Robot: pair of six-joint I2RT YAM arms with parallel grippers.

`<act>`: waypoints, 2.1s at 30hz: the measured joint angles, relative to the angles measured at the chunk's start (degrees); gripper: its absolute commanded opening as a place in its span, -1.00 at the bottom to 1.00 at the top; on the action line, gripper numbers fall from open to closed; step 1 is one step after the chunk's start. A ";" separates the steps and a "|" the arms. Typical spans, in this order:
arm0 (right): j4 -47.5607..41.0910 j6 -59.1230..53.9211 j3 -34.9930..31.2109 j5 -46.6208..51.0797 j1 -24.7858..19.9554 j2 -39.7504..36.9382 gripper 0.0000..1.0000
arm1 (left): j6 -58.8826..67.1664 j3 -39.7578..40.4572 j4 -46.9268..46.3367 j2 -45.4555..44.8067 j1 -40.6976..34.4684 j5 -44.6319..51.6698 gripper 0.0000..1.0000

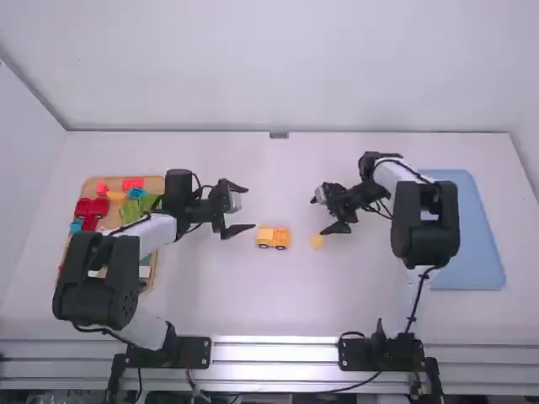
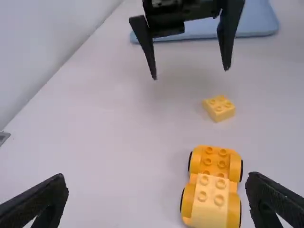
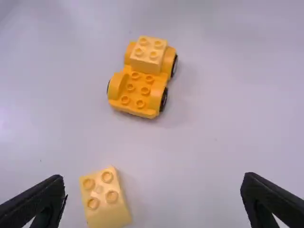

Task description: Assemble lego blocks to make yellow taxi

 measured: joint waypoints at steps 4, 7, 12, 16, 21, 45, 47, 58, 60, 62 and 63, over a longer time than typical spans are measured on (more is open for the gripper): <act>-0.33 -0.35 -0.31 0.35 0.13 0.00 0.99 | -0.02 0.00 0.92 0.00 0.00 0.00 0.98; 1.20 -0.50 -1.01 0.11 -0.04 0.15 0.97 | 0.00 0.00 0.87 0.00 0.00 0.00 0.98; 0.81 -1.99 -1.60 -1.01 -0.50 5.33 0.99 | -0.02 0.00 0.87 0.00 0.00 0.02 0.97; -3.06 -6.25 -2.05 -0.81 -0.90 6.95 0.91 | 0.02 0.00 0.85 0.00 0.00 0.02 0.98; 1.64 -8.76 -5.11 -0.87 -1.05 6.95 0.77 | 0.00 0.00 0.94 0.00 -0.02 0.02 0.98; 9.35 -5.16 -11.06 -0.39 -2.80 6.95 -0.41 | 0.35 0.00 -2.34 0.00 0.00 0.85 0.97; 9.11 -5.31 -11.08 -0.39 -2.93 6.95 -0.48 | 1.53 0.00 -3.52 0.00 0.00 0.90 0.98; 1.77 -5.51 -9.97 -1.42 -2.21 6.95 -0.49 | 4.48 0.00 8.74 15.10 -1.44 7.19 0.98; -3.26 -5.77 -7.61 -1.84 -2.12 6.95 -0.49 | 4.48 0.00 9.90 17.64 -3.06 7.48 0.97; -5.29 -5.81 -5.77 -2.03 -2.12 6.95 -0.43 | 4.50 0.04 9.29 18.32 -4.33 7.06 0.98; -5.79 -5.77 -5.09 -2.27 -2.12 6.95 -0.44 | 4.50 0.20 8.52 18.53 -4.87 6.69 0.98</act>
